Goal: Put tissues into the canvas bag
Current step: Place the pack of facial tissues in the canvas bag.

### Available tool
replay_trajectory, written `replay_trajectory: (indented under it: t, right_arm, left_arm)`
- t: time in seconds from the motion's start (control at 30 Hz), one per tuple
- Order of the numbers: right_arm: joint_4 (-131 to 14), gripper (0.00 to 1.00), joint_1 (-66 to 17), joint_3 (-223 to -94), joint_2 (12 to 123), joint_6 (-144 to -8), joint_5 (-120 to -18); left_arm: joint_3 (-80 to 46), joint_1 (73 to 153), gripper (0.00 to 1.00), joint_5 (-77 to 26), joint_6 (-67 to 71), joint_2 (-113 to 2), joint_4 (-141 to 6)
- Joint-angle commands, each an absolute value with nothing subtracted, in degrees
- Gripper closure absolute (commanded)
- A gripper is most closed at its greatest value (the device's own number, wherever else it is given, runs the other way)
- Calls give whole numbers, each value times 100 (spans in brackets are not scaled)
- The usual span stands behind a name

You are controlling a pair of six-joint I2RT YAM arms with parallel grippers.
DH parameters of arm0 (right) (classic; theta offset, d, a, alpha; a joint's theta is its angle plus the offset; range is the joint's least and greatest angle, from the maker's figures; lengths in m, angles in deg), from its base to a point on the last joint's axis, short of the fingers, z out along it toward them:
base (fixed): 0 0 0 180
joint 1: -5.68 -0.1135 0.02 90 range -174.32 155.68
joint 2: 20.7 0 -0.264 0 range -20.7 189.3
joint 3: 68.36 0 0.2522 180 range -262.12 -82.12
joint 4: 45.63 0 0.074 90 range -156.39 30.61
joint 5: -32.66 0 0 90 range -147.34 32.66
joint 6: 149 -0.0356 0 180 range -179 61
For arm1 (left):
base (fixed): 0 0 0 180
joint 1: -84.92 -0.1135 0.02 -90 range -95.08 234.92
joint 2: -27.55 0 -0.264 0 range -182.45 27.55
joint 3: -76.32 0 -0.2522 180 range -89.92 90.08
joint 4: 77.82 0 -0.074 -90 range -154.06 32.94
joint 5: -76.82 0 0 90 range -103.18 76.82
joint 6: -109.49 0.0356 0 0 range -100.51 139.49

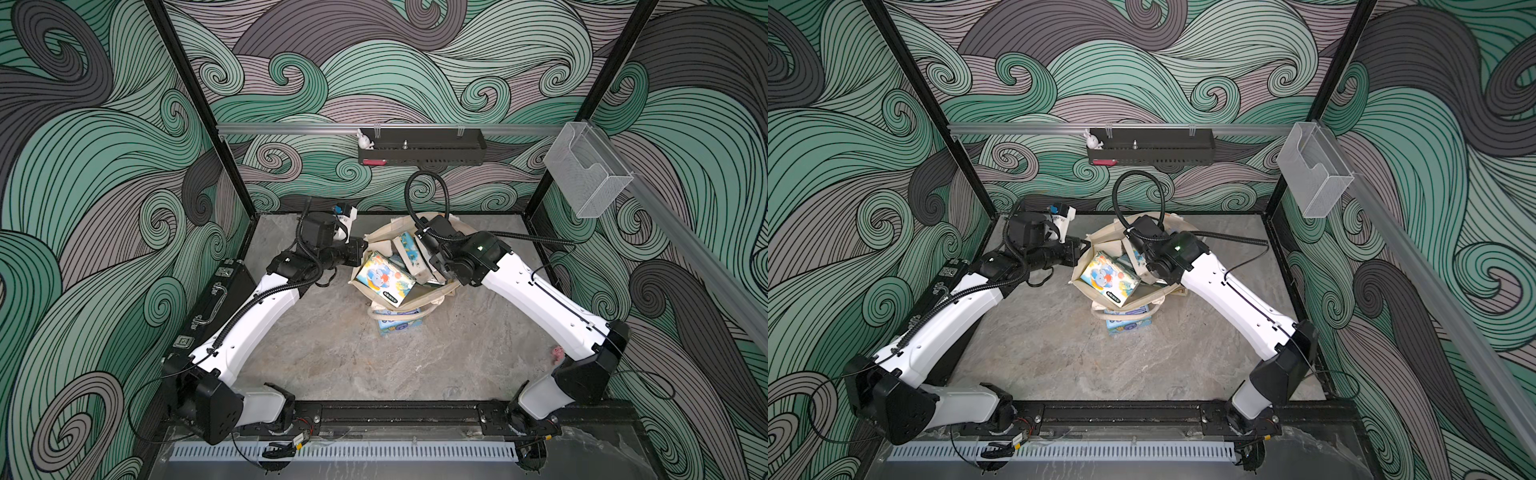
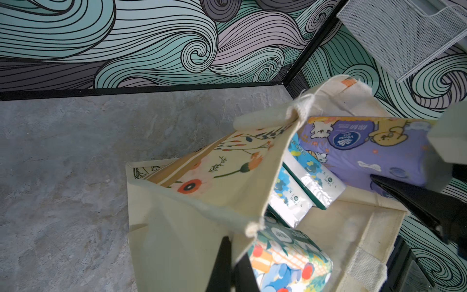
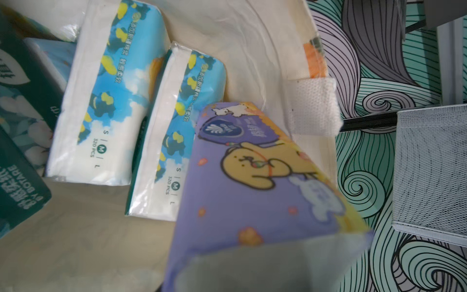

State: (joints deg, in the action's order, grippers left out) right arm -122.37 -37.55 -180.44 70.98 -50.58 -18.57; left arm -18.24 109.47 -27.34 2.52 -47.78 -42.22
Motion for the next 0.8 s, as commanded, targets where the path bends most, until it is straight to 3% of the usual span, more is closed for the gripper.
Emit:
replay_trajectory:
  t: [0.0,0.27,0.43,0.5,0.67,0.77]
  right_arm:
    - [-12408,55,-3516,-18206,7424,-5239,-2822]
    - [-12328,45,-3258,-18259,8107,-5288,-3254]
    - [-12327,21,-3181,-18519,7931,-5399,-3536]
    - [-12354,15,-3177,-18648,7689,-5420,-3656]
    - [-12664,16,-3177,-19006,7121,-5612,-4241]
    - [-12697,28,-3181,-18814,6739,-5803,-4544]
  left_arm:
    - [-1681,10997,100,-2788,218,-4611,-4170]
    - [-1683,10997,100,-2769,235,-4608,-4172]
    - [-1688,10997,100,-2753,245,-4606,-4159]
    - [-1680,10992,100,-2751,252,-4608,-4156]
    - [-1672,10998,100,-2756,231,-4617,-4160]
    - [-1672,10997,100,-2760,223,-4620,-4157]
